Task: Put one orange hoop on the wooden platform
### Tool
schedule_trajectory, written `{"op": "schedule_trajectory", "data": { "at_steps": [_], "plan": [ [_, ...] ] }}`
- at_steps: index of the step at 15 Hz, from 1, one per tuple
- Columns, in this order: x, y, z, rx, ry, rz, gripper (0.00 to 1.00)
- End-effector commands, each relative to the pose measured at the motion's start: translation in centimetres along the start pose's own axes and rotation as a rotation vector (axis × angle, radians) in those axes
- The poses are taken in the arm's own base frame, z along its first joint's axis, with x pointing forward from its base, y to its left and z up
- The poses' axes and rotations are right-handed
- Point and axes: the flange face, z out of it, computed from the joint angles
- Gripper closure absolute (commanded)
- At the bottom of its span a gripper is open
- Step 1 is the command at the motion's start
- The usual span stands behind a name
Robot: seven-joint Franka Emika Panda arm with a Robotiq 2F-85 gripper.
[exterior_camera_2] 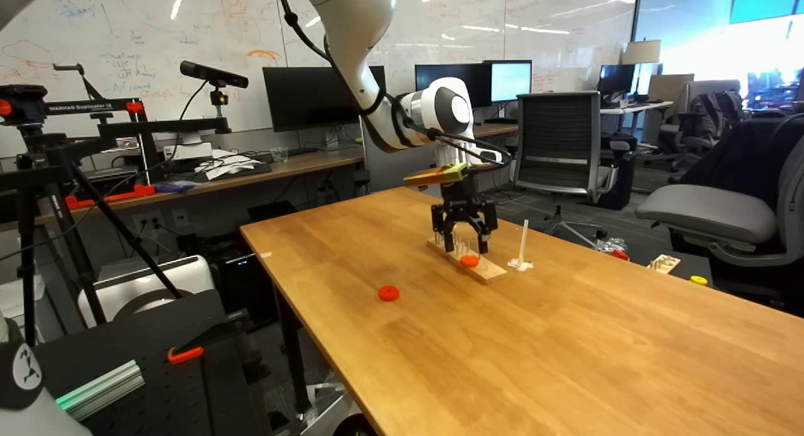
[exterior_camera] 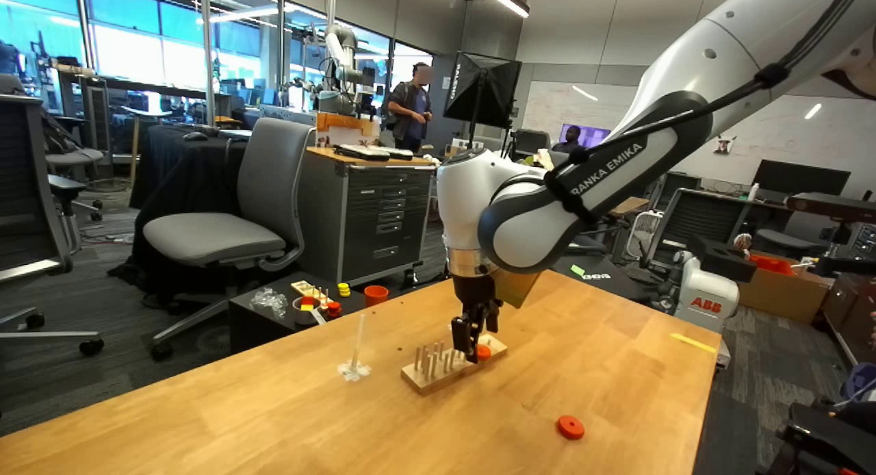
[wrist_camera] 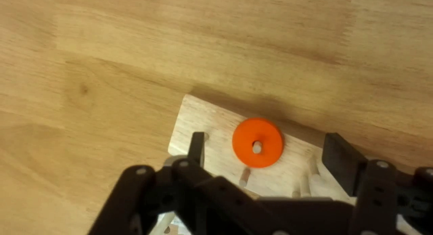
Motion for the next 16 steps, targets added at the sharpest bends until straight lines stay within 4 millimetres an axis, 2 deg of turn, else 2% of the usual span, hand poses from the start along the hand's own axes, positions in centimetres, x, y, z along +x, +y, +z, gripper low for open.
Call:
{"op": "schedule_trajectory", "data": {
  "at_steps": [1,6,11,14,15,16],
  "plan": [
    [-0.6,-0.2,-2.3,0.009,0.025,0.004,0.00],
    [-2.6,-1.2,-6.7,0.005,0.130,-0.019,0.00],
    [-5.4,-1.9,-12.3,-0.052,0.230,-0.048,0.00],
    [-7.5,-2.2,-15.3,-0.106,0.204,-0.073,0.00],
    [-5.0,-2.5,-13.4,-0.070,0.214,-0.077,0.00],
    [-5.7,-2.4,-14.2,-0.078,0.207,-0.079,0.00]
  ]
}}
